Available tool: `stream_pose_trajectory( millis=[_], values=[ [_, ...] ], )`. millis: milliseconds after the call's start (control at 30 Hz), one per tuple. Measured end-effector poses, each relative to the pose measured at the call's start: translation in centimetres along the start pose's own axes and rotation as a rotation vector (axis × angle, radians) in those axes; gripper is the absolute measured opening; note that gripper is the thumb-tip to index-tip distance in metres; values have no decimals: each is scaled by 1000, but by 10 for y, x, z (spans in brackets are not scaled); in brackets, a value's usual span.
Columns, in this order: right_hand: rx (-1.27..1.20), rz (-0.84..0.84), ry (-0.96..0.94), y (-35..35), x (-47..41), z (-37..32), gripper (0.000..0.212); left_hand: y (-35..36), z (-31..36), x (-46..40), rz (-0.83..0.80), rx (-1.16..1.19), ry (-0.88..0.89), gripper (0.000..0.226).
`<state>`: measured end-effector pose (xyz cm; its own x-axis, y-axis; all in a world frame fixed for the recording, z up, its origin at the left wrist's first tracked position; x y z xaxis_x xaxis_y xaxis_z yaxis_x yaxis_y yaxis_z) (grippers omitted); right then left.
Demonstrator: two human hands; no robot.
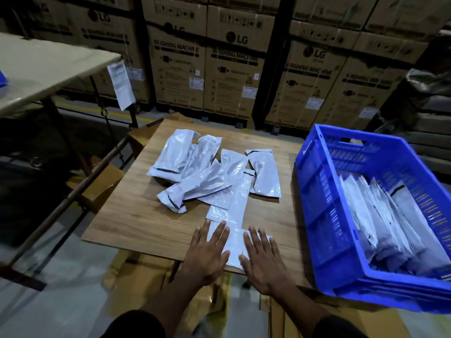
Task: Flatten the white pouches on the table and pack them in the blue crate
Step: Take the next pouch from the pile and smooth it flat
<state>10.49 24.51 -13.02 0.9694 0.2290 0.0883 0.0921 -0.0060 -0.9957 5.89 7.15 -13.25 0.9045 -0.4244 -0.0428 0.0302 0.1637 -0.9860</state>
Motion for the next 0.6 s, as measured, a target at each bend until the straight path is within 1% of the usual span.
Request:
stream_pose_trajectory(
  millis=[167,333,433,467,533,600],
  values=[
    [7,42,-26,-1,4,3,64,2,0,0,-22,8,-21,65],
    [6,41,-53,0,3,1,65,2,0,2,2,29,-1,67],
    [-27,95,-129,-6,6,-1,68,2,-1,0,-20,25,-12,66],
    [-31,127,-182,-11,9,-4,65,2,-1,-1,-25,25,-16,65],
    [-20,185,-270,-20,15,-11,48,3,-1,-1,-21,23,-25,63],
    [-21,246,-288,-26,17,-10,32,4,-3,-1,-23,20,-23,63]
  ],
)
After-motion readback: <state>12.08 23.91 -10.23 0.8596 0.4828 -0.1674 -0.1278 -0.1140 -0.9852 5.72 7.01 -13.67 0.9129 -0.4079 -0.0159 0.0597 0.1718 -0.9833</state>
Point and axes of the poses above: each hand's wrist, its own x-axis away from the middle knuckle, its own y-axis out of the palm, z = x × y, the point moved 6 cm from there along -x, towards the middle knuckle, and after that the axes turned 7 degrees about -y, right-handed, at the moved point
